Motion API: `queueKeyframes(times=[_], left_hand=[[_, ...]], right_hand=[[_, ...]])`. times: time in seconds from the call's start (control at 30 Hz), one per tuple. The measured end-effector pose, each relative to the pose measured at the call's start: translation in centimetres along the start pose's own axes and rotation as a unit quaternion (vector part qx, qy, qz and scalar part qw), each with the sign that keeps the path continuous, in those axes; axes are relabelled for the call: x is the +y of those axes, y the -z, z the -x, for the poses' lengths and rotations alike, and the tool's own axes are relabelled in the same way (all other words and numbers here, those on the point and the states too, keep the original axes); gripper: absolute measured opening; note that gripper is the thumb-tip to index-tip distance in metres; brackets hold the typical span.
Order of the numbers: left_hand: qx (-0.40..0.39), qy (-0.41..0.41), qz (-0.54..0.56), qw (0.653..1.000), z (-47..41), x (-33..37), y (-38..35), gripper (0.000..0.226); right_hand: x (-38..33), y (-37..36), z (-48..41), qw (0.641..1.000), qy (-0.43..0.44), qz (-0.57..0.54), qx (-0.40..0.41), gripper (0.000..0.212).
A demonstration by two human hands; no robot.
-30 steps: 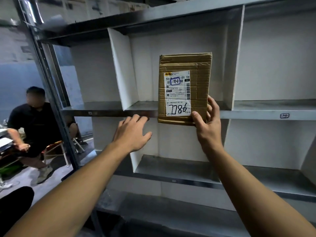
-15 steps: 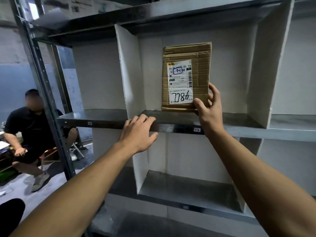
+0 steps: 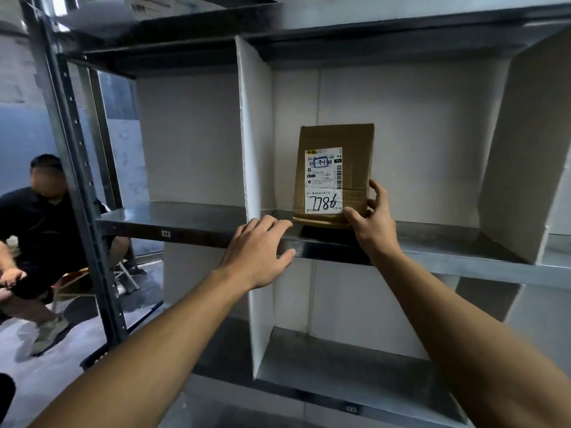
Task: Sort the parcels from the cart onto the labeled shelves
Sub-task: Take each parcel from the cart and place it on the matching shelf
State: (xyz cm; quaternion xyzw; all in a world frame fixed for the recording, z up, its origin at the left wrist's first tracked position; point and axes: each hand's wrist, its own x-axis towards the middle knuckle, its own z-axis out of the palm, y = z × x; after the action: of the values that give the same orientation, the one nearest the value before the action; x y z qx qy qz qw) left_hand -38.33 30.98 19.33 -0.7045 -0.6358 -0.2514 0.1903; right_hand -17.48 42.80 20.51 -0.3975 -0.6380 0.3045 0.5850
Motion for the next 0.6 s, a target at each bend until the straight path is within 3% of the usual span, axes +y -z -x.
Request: queueKeyframes(times=[0.6], left_hand=[[-0.009, -0.058, 0.034, 0.998, -0.7, -4.7, 0.2, 0.053]], right_hand=[[-0.9, -3.9, -1.3, 0.992, -0.052, 0.112, 0.035, 0.071]])
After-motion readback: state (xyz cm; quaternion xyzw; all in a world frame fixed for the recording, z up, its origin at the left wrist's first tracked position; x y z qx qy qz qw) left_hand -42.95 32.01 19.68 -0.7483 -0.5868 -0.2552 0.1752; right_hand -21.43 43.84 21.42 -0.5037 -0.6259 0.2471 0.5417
